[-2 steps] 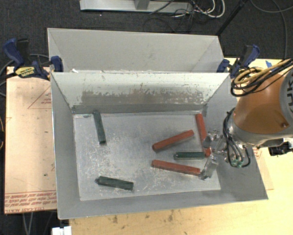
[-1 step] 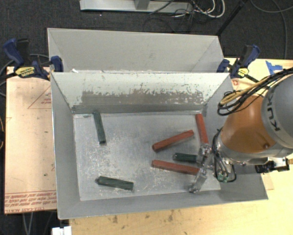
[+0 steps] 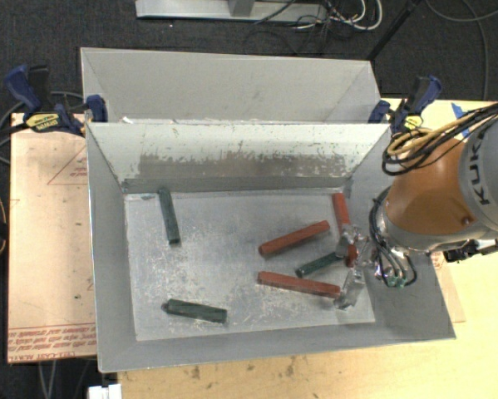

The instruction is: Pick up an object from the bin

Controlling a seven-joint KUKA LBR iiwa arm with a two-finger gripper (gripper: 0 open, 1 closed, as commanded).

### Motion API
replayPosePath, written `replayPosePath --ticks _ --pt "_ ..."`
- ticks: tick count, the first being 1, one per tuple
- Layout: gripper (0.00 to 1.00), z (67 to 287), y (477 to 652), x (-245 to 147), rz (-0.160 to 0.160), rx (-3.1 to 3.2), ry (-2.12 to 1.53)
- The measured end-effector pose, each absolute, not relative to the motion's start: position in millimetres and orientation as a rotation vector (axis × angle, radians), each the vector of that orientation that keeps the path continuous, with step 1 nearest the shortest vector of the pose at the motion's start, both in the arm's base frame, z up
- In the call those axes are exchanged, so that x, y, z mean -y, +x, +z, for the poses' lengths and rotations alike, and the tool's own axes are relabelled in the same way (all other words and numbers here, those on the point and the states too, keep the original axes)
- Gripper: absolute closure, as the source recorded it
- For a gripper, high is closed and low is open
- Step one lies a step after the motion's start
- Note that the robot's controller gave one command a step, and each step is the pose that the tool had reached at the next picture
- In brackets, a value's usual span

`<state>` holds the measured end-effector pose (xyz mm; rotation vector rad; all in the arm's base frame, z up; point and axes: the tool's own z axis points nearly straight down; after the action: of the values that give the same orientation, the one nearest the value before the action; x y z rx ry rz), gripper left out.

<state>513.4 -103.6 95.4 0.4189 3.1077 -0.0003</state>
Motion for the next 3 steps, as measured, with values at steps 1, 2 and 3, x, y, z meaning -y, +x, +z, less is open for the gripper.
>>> replayPosePath --ticks 1,2,3 --pt "0.00 71 488.8 79 0.000 -3.110 0.358" --pt "1.00 72 488.2 79 0.001 -3.117 0.357" --pt "1.00 72 533.3 16 0.002 -3.128 0.200"
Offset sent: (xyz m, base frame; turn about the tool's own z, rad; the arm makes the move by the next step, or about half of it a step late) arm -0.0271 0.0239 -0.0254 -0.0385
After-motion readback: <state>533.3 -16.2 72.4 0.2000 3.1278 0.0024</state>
